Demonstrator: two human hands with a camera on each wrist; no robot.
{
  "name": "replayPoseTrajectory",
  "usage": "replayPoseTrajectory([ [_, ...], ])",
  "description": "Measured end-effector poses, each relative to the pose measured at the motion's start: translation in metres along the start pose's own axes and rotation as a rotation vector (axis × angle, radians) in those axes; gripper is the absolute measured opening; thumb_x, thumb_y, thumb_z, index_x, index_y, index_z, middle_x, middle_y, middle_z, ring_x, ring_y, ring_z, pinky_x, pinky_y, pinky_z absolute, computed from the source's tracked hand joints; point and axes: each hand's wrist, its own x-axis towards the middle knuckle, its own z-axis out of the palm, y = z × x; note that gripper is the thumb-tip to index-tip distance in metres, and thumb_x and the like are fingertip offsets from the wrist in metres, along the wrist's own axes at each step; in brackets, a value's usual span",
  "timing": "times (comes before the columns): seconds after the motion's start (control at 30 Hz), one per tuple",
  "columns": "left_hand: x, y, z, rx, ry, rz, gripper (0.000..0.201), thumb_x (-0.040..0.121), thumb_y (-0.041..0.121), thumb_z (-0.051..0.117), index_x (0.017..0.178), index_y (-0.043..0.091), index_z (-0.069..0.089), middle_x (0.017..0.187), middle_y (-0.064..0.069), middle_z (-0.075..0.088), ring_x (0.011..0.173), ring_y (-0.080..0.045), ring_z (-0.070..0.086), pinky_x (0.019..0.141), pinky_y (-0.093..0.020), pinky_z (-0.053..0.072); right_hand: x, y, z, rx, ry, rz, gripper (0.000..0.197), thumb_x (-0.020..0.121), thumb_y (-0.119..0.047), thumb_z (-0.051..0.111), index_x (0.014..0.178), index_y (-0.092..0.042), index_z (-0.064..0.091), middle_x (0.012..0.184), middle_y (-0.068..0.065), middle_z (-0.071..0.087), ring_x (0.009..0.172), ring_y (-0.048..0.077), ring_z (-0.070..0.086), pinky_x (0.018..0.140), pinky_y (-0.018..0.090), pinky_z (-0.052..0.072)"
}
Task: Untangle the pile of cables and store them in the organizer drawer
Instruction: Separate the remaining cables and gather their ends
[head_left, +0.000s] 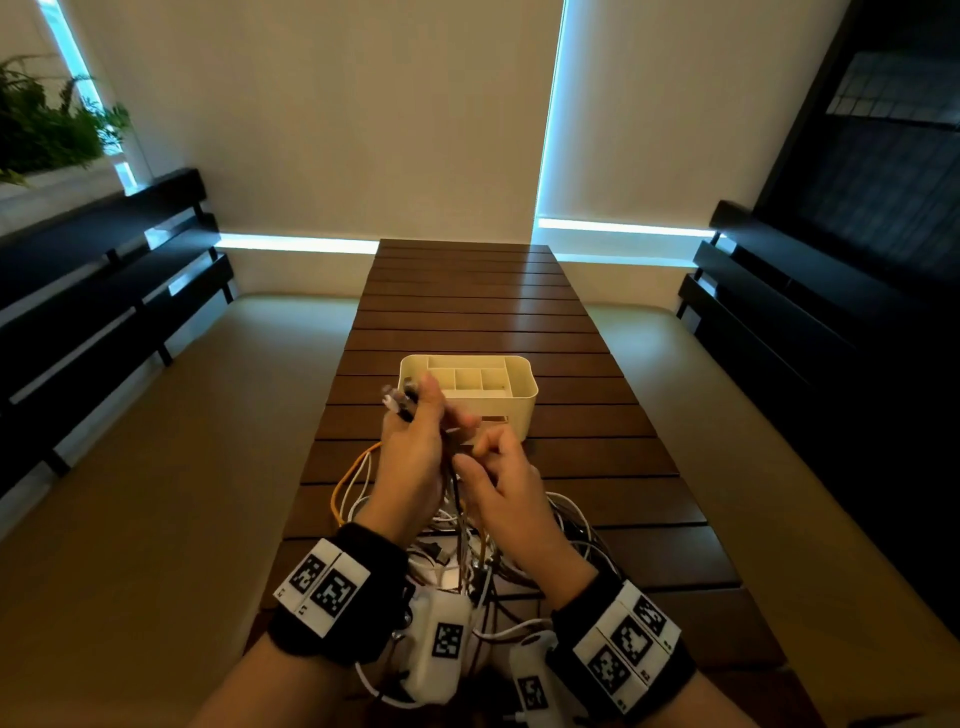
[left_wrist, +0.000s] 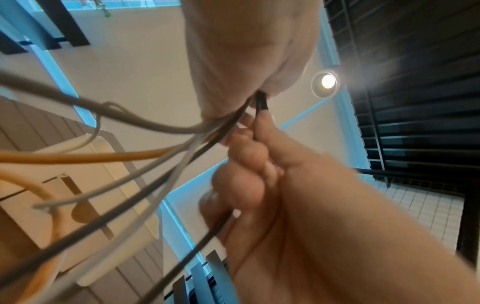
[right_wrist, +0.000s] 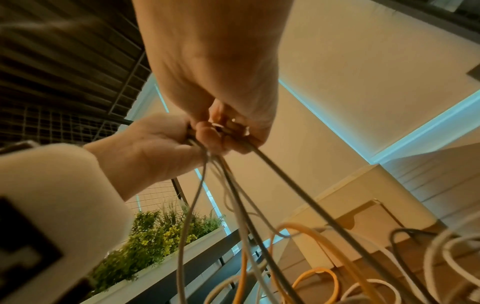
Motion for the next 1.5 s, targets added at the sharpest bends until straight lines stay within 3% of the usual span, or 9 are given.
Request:
replayPoseTrajectory([
  [0.2, 0.008, 0.034, -0.019, -0.161, -0.016, 0.186, 0.045, 0.099, 0.041, 0.034, 0.059, 0.019, 0.038, 0.042, 0.009, 0.032, 0.035, -0.004, 0.025, 0.037, -0.019, 0.019, -0.006, 0.012, -0.025, -0.164, -0.243, 0.019, 0.023, 0.094, -0.023, 0.050, 0.073, -0.032, 0.057, 0.064, -0.003, 0.058, 0.058, 0.004, 0.050, 0.057, 0.021, 0.040],
  [0.37, 0.015, 0.076, -0.035, -0.185, 0.106, 0.334, 0.045, 0.101, 0.041, 0.035, 0.059, 0.023, 0.038, 0.042, 0.010, 0.031, 0.037, -0.005, 0.022, 0.042, -0.023, 0.015, -0.004, 0.030, -0.067, -0.231, -0.369, 0.200, 0.021, 0.094, -0.021, 0.050, 0.075, -0.024, 0.057, 0.060, -0.012, 0.056, 0.052, -0.005, 0.049, 0.053, 0.010, 0.038],
  [0.57, 0.032, 0.094, -0.062, -0.254, 0.315, 0.430, 0.038, 0.098, 0.041, 0.045, 0.063, 0.024, 0.041, 0.047, 0.010, 0.032, 0.043, -0.006, 0.021, 0.041, -0.021, 0.018, 0.002, 0.062, -0.096, -0.398, -0.266, 0.257, 0.023, 0.093, -0.024, 0.052, 0.070, -0.027, 0.055, 0.058, -0.010, 0.051, 0.050, -0.002, 0.046, 0.060, 0.023, 0.040],
  [0.73, 0.017, 0.028, -0.043, 0.632, -0.126, 0.227, 0.010, 0.079, 0.032, 0.068, 0.072, 0.025, 0.064, 0.072, 0.010, 0.067, 0.073, -0.008, 0.064, 0.072, -0.026, 0.051, 0.014, 0.039, -0.074, -0.361, -0.202, 0.087, 0.019, 0.093, -0.021, 0.053, 0.075, -0.024, 0.056, 0.068, -0.009, 0.053, 0.058, -0.003, 0.048, 0.058, 0.013, 0.039],
  [0.87, 0.006, -0.014, -0.024, 0.916, -0.403, 0.033, 0.019, 0.080, 0.032, 0.072, 0.098, 0.031, 0.069, 0.096, 0.010, 0.070, 0.091, -0.002, 0.064, 0.083, -0.023, 0.053, 0.015, 0.028, -0.057, -0.372, -0.213, -0.030, 0.016, 0.093, -0.020, 0.053, 0.086, -0.009, 0.061, 0.080, -0.001, 0.062, 0.068, 0.004, 0.053, 0.062, 0.014, 0.039],
  [0.97, 0.003, -0.020, -0.013, 1.047, -0.345, 0.045, 0.019, 0.087, 0.037, 0.064, 0.080, 0.019, 0.068, 0.072, 0.005, 0.063, 0.070, -0.007, 0.058, 0.064, -0.023, 0.046, 0.014, 0.027, -0.054, -0.319, -0.113, -0.039, 0.015, 0.094, -0.017, 0.052, 0.086, -0.009, 0.062, 0.079, 0.006, 0.064, 0.069, 0.011, 0.056, 0.061, 0.021, 0.042],
  [1.1, -0.002, -0.005, -0.004, 0.818, -0.207, 0.073, 0.025, 0.086, 0.036, 0.063, 0.079, 0.013, 0.065, 0.078, -0.004, 0.066, 0.076, -0.018, 0.062, 0.074, -0.043, 0.052, 0.010, 0.028, -0.054, -0.187, -0.156, 0.047, 0.022, 0.095, -0.015, 0.049, 0.075, -0.021, 0.055, 0.062, -0.009, 0.052, 0.052, 0.000, 0.047, 0.052, 0.013, 0.037],
  [1.37, 0.006, 0.086, -0.007, -0.129, 0.129, 0.229, 0.025, 0.093, 0.029, 0.053, 0.069, 0.020, 0.055, 0.048, 0.010, 0.051, 0.039, -0.001, 0.037, 0.040, -0.014, 0.029, -0.007, 0.084, -0.059, -0.273, -0.226, 0.229, 0.027, 0.096, -0.019, 0.046, 0.070, -0.022, 0.052, 0.053, -0.003, 0.050, 0.047, 0.007, 0.047, 0.055, 0.022, 0.040],
  [1.5, 0.016, 0.077, -0.022, 0.355, 0.210, 0.199, 0.019, 0.090, 0.030, 0.060, 0.074, 0.020, 0.064, 0.065, 0.007, 0.060, 0.053, -0.002, 0.050, 0.058, -0.023, 0.042, -0.001, 0.084, -0.067, -0.369, -0.201, 0.258, 0.030, 0.097, -0.020, 0.045, 0.068, -0.024, 0.051, 0.055, -0.003, 0.052, 0.048, 0.007, 0.050, 0.055, 0.021, 0.041],
])
